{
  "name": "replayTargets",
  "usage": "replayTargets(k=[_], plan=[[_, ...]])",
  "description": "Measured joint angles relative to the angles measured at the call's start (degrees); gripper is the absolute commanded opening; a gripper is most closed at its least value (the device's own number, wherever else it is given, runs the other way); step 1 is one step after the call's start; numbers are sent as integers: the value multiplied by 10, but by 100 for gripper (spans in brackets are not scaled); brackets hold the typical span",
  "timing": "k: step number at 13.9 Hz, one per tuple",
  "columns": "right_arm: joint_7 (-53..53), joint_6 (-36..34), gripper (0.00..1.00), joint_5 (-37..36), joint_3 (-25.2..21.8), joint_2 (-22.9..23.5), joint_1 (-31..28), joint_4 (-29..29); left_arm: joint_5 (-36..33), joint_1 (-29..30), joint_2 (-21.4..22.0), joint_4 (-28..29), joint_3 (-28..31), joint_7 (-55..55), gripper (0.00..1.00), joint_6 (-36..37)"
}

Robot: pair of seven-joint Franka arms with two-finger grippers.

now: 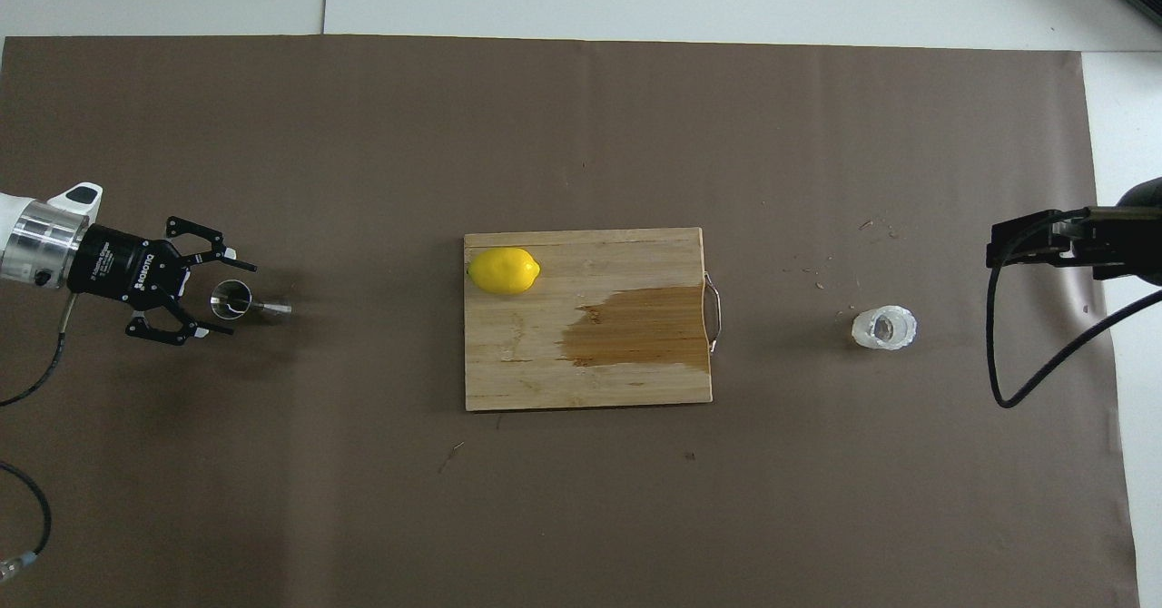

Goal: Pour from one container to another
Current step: 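Close the left gripper around the small metal cup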

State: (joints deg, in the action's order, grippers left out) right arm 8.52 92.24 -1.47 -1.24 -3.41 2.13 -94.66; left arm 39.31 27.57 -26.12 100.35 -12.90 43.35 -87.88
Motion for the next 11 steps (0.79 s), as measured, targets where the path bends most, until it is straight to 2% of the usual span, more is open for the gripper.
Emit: replayTargets(k=[2, 3, 11], plan=[[0, 0, 100, 0, 0, 0, 0, 0, 0, 0, 0, 0, 0, 0, 82, 0], [0, 0, 100, 0, 0, 0, 0, 0, 0, 0, 0, 0, 0, 0, 78, 0], [0, 0, 100, 0, 0, 0, 0, 0, 1, 6, 0, 0, -3, 0, 77, 0]])
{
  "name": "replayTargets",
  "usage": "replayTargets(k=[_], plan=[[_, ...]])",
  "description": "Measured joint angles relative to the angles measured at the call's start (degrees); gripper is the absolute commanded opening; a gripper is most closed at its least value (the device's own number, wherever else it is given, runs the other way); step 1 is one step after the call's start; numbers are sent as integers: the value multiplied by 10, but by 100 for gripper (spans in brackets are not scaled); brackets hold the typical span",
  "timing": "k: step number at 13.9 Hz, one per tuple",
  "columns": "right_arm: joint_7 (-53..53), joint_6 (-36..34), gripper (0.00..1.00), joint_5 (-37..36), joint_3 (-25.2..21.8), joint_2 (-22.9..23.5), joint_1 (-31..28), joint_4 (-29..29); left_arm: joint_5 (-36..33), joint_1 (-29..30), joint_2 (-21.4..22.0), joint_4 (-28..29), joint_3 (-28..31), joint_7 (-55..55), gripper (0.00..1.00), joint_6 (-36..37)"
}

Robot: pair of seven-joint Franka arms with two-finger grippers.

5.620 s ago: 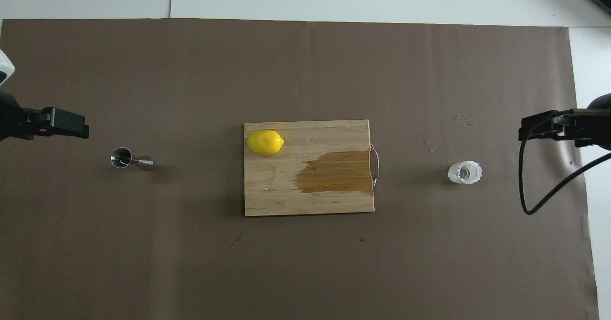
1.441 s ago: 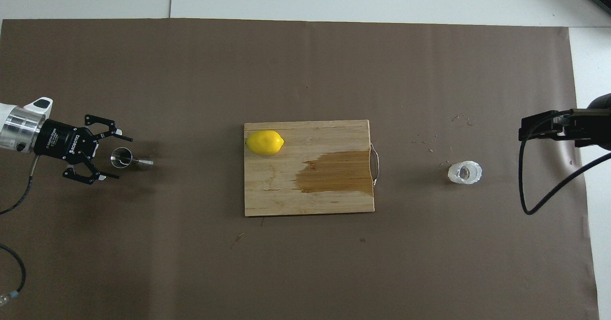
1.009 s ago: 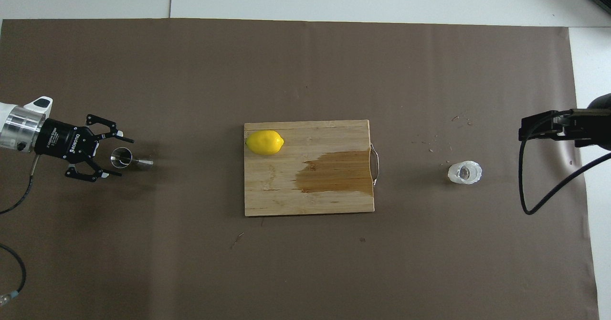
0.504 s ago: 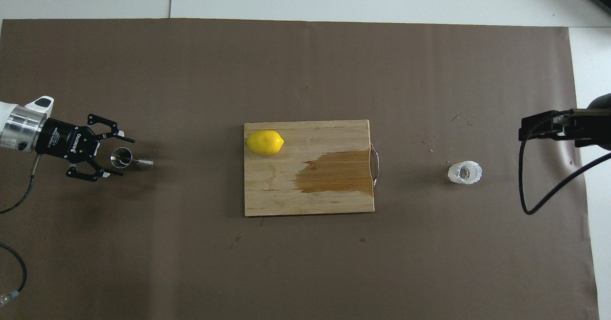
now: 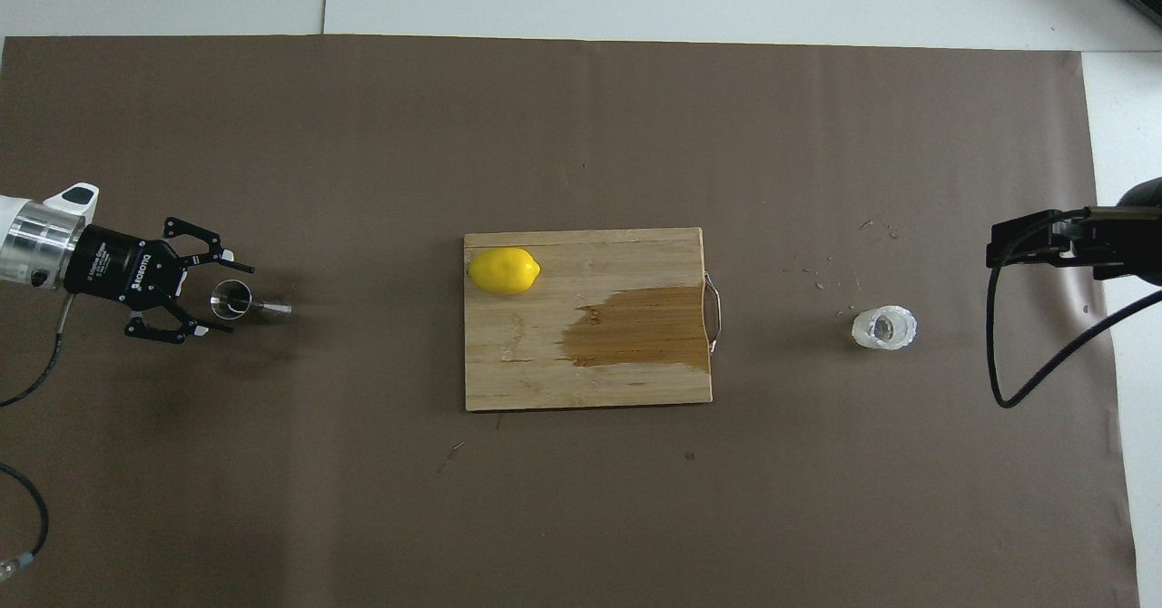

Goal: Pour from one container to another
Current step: 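Close the left gripper around the small metal cup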

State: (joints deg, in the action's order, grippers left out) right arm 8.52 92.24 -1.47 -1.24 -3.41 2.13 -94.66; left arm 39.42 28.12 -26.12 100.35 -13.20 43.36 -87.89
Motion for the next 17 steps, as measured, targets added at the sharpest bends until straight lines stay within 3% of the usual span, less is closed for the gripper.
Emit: replayTargets(k=[2, 7, 10, 15, 17], plan=[[0, 0, 100, 0, 0, 0, 0, 0, 0, 0, 0, 0, -3, 0, 65, 0], [0, 0, 100, 0, 0, 0, 0, 0, 0, 1, 0, 0, -4, 0, 63, 0], [0, 0, 100, 0, 0, 0, 0, 0, 0, 2, 0, 0, -4, 0, 47, 0], [0, 0, 100, 0, 0, 0, 0, 0, 1, 2, 0, 0, -6, 0, 0, 0], [0, 0, 100, 0, 0, 0, 0, 0, 3, 2, 0, 0, -8, 0, 0, 0]])
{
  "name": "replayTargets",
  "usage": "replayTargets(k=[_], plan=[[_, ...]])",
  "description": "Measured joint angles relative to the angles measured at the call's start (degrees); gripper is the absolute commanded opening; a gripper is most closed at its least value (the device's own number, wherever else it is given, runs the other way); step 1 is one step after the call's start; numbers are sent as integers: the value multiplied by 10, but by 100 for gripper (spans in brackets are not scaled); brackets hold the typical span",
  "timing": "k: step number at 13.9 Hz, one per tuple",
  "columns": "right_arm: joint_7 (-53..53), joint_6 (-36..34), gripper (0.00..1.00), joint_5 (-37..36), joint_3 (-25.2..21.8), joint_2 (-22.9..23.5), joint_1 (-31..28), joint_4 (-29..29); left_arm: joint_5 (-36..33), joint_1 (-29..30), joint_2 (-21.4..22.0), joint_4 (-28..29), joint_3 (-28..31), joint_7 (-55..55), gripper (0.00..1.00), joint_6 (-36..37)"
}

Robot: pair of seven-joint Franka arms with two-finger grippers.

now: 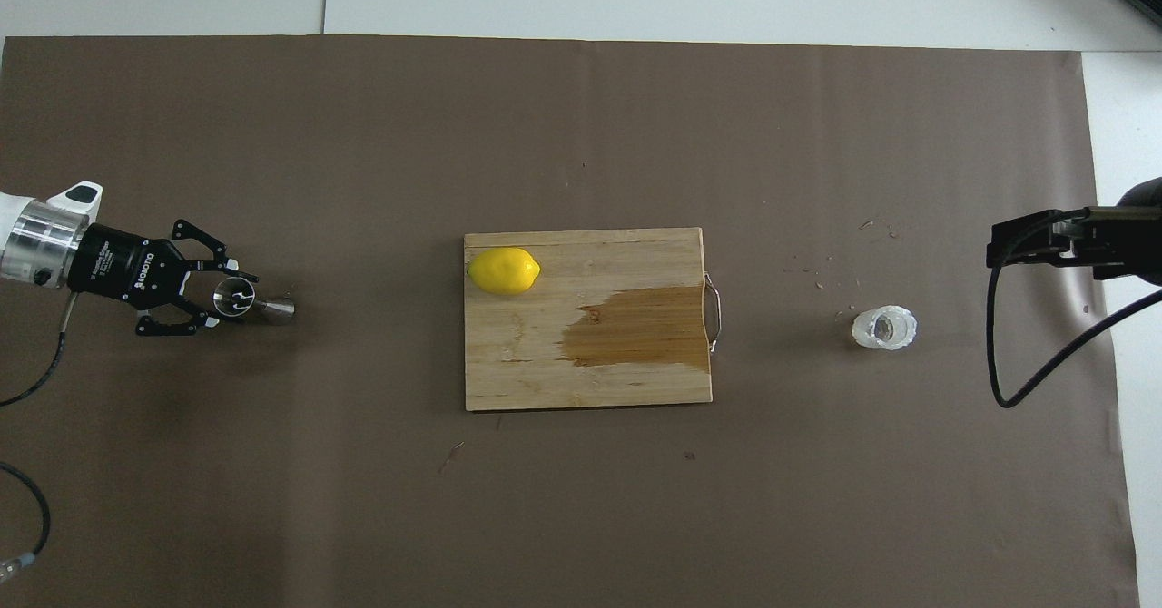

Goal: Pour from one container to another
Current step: 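Close the left gripper around the small metal cup, then lift the metal cup and carry it over the wooden board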

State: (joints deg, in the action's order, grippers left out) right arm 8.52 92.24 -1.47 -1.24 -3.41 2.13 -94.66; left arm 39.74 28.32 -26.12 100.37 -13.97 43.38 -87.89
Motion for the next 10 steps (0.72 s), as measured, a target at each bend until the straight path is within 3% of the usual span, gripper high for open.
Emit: replayTargets(k=[7, 10], plan=[[0, 0, 100, 0, 0, 0, 0, 0, 64, -6, 4, -2, -35, 46, 0, 23], [0, 0, 100, 0, 0, 0, 0, 0, 104, -39, 6, -3, -40, 58, 0, 29]])
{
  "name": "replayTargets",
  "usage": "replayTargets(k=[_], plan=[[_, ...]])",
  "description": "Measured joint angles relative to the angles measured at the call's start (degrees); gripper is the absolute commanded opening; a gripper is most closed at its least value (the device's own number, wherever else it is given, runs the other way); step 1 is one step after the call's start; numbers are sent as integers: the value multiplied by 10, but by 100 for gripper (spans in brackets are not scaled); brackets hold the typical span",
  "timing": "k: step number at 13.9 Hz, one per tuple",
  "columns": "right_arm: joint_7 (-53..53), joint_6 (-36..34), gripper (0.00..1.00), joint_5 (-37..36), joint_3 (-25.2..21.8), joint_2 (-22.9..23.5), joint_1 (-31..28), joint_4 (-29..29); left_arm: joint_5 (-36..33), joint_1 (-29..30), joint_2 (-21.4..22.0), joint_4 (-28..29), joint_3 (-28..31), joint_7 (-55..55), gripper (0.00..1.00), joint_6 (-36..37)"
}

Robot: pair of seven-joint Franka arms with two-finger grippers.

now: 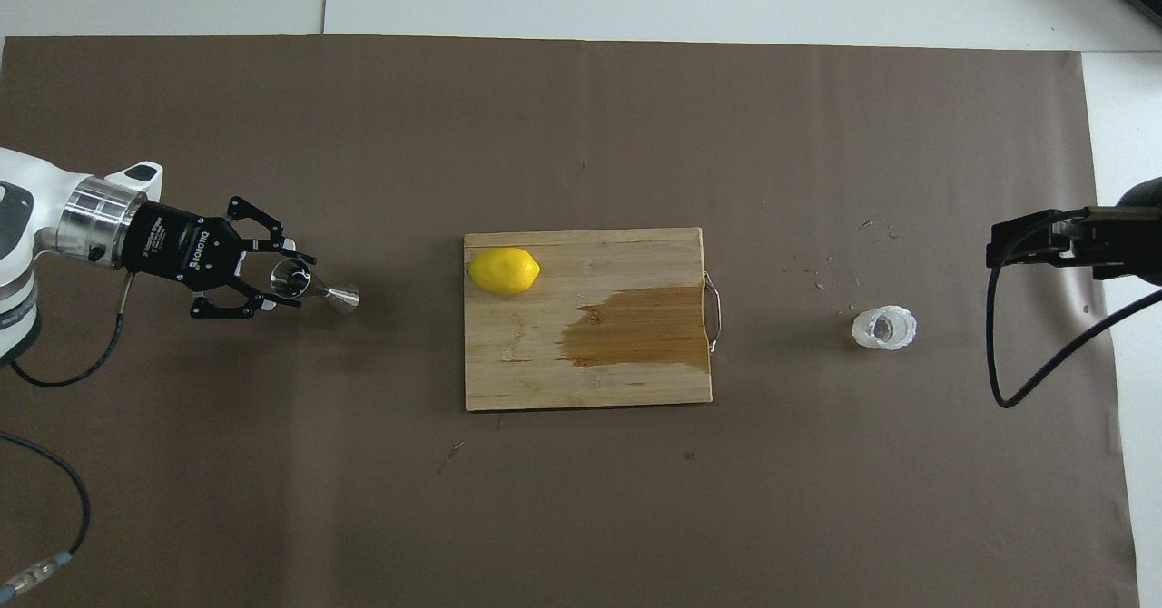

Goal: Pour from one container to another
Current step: 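Lift the metal cup and carry it over the wooden board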

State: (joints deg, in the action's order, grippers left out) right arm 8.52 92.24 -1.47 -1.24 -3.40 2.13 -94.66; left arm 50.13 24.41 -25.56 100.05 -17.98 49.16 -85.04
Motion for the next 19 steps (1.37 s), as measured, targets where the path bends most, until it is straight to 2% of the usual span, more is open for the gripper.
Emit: replayTargets(k=[5, 9, 16, 19], plan=[[0, 0, 100, 0, 0, 0, 0, 0, 78, -86, 17, -3, -2, 25, 0, -8], [0, 0, 100, 0, 0, 0, 0, 0, 88, -151, 51, -3, -1, 77, 0, -67], [0, 0, 100, 0, 0, 0, 0, 0, 150, -284, 64, 26, -1, 224, 0, -262], [0, 0, 100, 0, 0, 0, 0, 0, 169, -334, 64, 41, -1, 254, 0, -343]])
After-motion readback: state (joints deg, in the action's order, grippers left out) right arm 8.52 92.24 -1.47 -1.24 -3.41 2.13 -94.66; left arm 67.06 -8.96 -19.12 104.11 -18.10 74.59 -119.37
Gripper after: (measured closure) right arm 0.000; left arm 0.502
